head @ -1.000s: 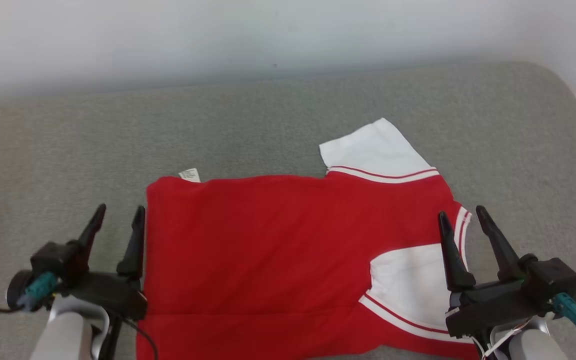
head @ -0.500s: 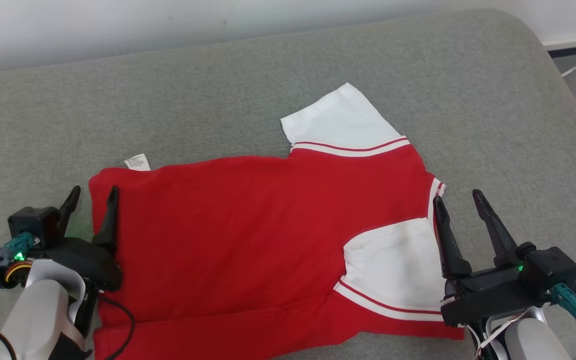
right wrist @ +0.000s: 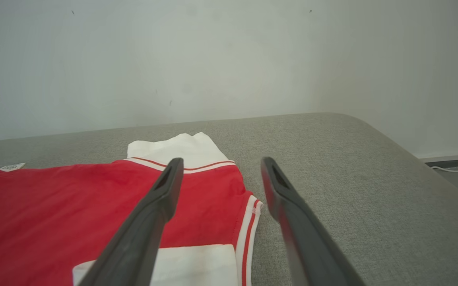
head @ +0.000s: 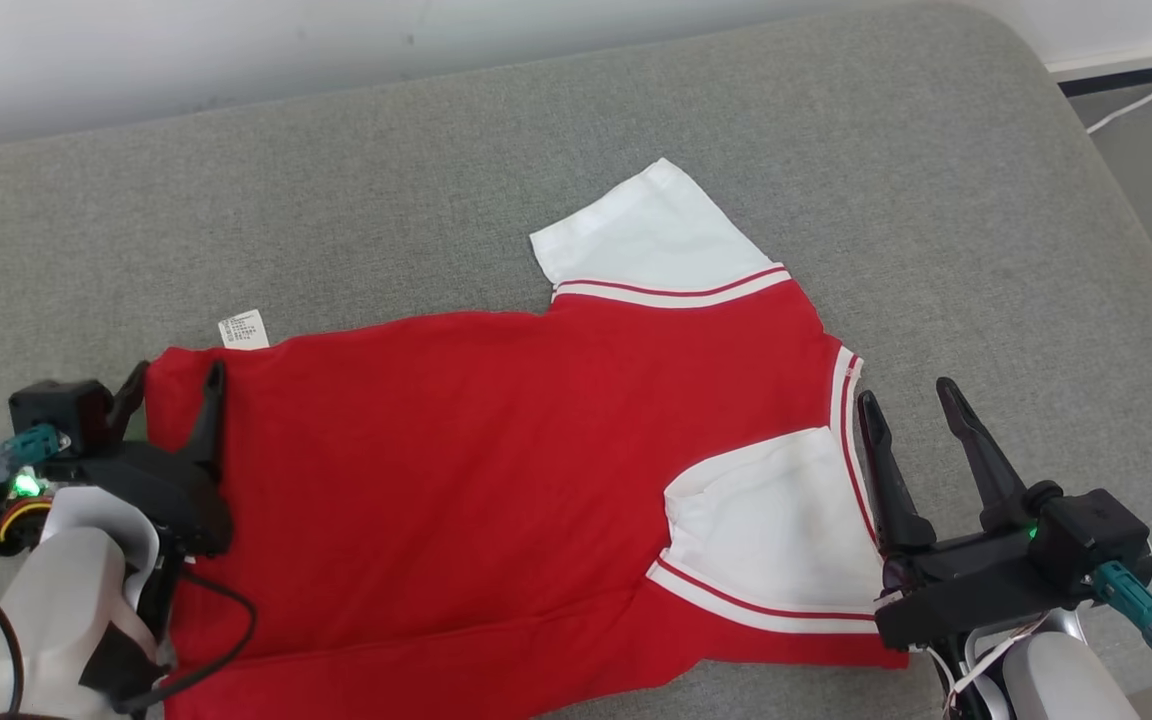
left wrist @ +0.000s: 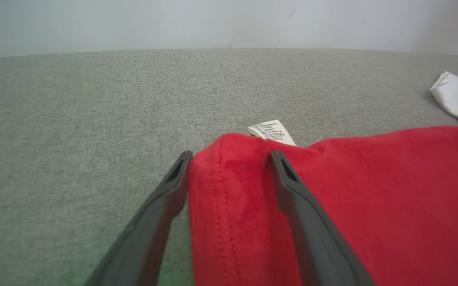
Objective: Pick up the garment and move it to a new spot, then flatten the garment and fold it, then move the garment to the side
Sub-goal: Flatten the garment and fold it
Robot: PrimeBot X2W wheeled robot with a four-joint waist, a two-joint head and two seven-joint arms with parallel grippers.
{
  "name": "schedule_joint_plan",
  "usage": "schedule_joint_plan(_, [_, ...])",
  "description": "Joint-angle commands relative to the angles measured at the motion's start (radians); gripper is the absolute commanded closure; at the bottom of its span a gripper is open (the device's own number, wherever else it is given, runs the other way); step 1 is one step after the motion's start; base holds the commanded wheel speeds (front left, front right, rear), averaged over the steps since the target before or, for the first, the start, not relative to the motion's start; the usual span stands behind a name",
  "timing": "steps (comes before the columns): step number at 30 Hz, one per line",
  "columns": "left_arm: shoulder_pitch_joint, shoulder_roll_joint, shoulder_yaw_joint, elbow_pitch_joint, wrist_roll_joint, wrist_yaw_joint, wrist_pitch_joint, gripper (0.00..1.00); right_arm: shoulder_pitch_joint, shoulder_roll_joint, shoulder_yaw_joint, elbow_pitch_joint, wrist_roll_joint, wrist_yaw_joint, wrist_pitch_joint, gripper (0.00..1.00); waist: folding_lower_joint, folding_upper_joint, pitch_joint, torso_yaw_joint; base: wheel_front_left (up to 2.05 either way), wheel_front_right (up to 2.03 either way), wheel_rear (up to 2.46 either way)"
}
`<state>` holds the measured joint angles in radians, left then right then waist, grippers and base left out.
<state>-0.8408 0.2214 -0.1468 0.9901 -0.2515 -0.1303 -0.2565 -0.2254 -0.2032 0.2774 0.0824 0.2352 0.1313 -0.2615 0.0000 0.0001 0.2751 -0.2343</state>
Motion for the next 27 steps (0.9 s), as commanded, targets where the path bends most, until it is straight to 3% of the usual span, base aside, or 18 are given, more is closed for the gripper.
schedule_joint_plan(1, [-0.011, 0.012, -0.011, 0.012, -0.009, 0.001, -0.004, 0.0, -0.006, -0.002, 0.001, 0.001, -0.004, -0.001, -0.005, 0.0, 0.0, -0.0001, 0.002, -0.003, 0.0, 0.0, 0.0])
schedule_joint_plan(2, [-0.019, 0.012, -0.017, 0.018, -0.017, 0.001, -0.004, 0.18, -0.004, -0.001, 0.001, 0.002, -0.006, -0.001, -0.005, 0.0, 0.0, -0.0001, 0.002, -0.004, 0.0, 0.0, 0.0])
schedule_joint_plan(3, [-0.023, 0.014, -0.022, 0.027, -0.024, 0.001, -0.005, 0.42, -0.003, 0.0, 0.001, 0.003, -0.008, -0.001, -0.005, 0.0, 0.0, -0.0001, 0.003, -0.004, 0.0, 0.0, 0.0])
schedule_joint_plan(4, [-0.027, 0.018, -0.028, 0.037, -0.03, 0.001, -0.005, 0.77, -0.003, 0.001, 0.0, 0.004, -0.008, -0.001, -0.005, 0.0, 0.0, -0.0001, 0.002, -0.005, 0.0, 0.0, 0.0])
schedule_joint_plan(5, [-0.03, 0.019, -0.037, 0.045, -0.035, 0.001, -0.005, 1.0, -0.004, 0.001, -0.001, 0.005, -0.007, -0.001, -0.005, 0.0, 0.0, -0.0001, 0.003, -0.005, 0.0, 0.0, 0.0])
schedule_joint_plan(17, [-0.009, 0.021, -0.051, -0.052, -0.051, 0.001, -0.01, 1.0, -0.076, -0.018, -0.012, 0.019, -0.037, -0.001, -0.005, 0.0, 0.0, -0.0001, -0.002, 0.041, 0.0, 0.0, 0.0])
schedule_joint_plan(27, [-0.012, 0.04, -0.081, -0.192, -0.033, 0.001, -0.01, 1.0, -0.433, -0.009, 0.055, 0.295, 0.02, -0.001, 0.193, 0.0, 0.0, -0.0001, 0.075, 0.077, 0.0, 0.0, 0.0])
